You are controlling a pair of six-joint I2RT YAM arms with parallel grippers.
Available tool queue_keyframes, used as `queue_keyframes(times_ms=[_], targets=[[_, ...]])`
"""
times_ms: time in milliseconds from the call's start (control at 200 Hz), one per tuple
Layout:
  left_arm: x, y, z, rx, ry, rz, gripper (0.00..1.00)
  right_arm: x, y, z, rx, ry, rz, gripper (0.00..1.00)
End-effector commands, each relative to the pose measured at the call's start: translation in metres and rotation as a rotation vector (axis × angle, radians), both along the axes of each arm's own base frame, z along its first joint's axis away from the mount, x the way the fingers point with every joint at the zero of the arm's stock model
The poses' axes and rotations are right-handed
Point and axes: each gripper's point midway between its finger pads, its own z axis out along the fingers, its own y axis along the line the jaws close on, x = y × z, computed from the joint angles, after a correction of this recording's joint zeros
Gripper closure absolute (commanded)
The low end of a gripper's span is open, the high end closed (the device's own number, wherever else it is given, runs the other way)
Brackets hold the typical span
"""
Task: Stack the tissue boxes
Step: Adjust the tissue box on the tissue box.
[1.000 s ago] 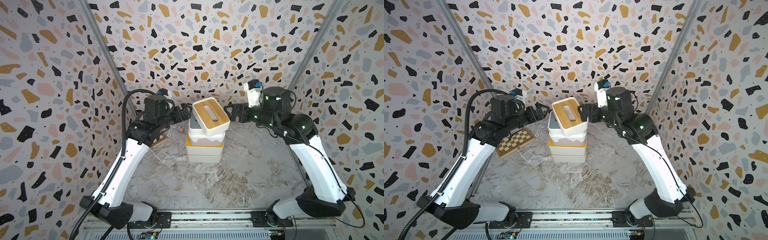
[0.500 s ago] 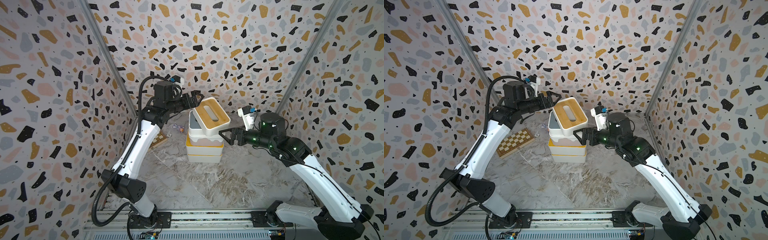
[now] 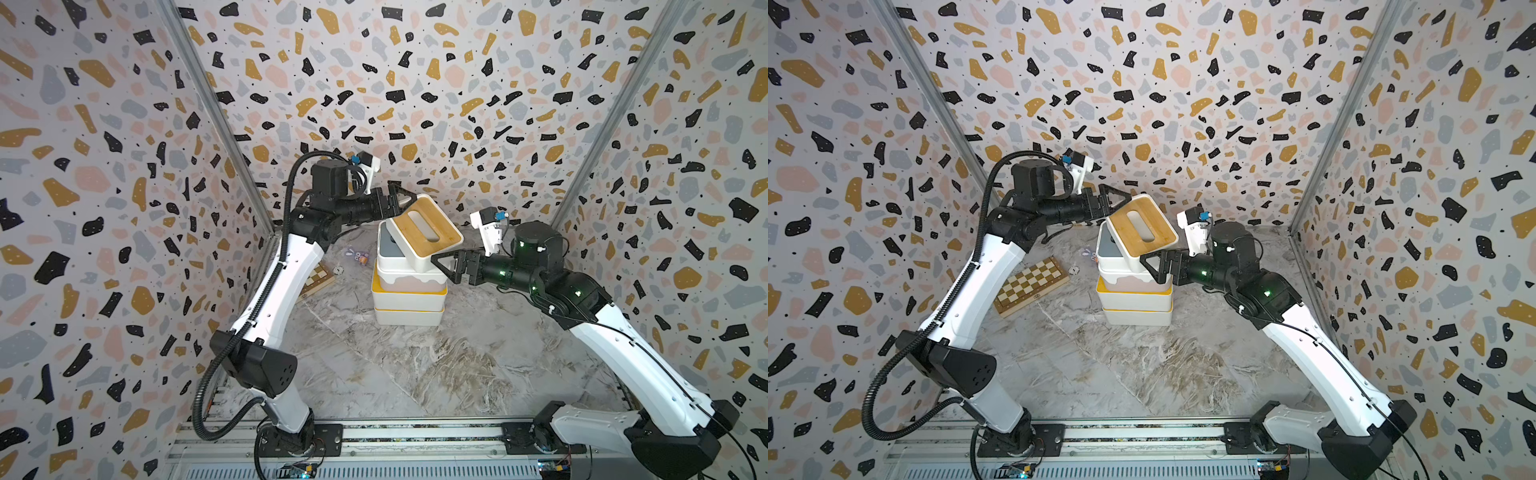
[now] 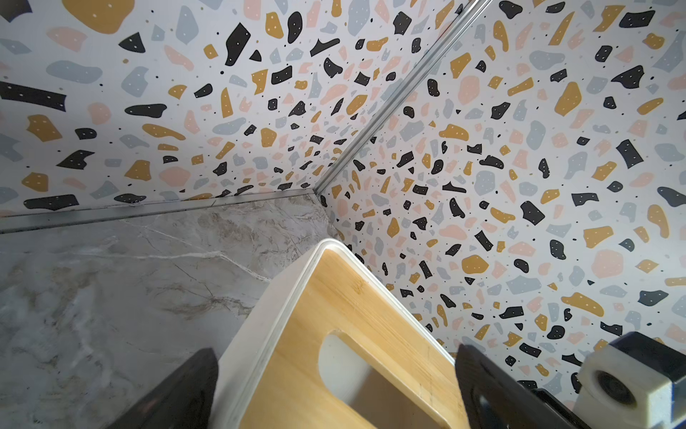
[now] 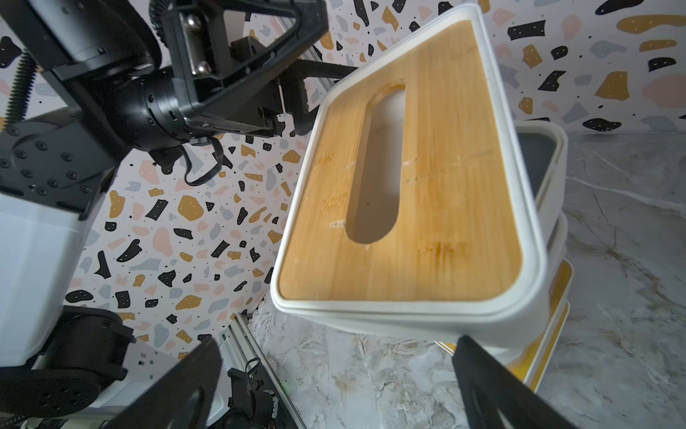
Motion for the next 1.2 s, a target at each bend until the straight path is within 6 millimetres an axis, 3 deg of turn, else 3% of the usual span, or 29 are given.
queue_keyframes(times_ms=[0, 145, 521, 871, 1191], targets=[[-0.024, 0.003, 0.017, -0.005, 0.01, -0.034, 0.0, 0.011, -0.007, 0.016, 0.024, -0.03, -0.041, 0.01], [-0.035, 0.008, 0.02, -0.005, 0.011, -0.029, 0.0, 0.02, -0.007, 0.025, 0.028, -0.053, -0.05, 0.01], [-0.063, 0.023, 0.018, -0.038, 0.05, 0.025, 0.0, 0.046, -0.009, 0.024, -0.028, -0.037, -0.071, 0.01], [-0.072, 0.043, 0.01, -0.031, 0.07, 0.135, 0.0, 0.067, 0.0, 0.024, -0.06, -0.052, -0.07, 0.01], [-0.085, 0.036, 0.01, -0.096, 0.11, 0.119, 0.0, 0.081, -0.002, 0.024, -0.089, -0.061, -0.085, 0.01]])
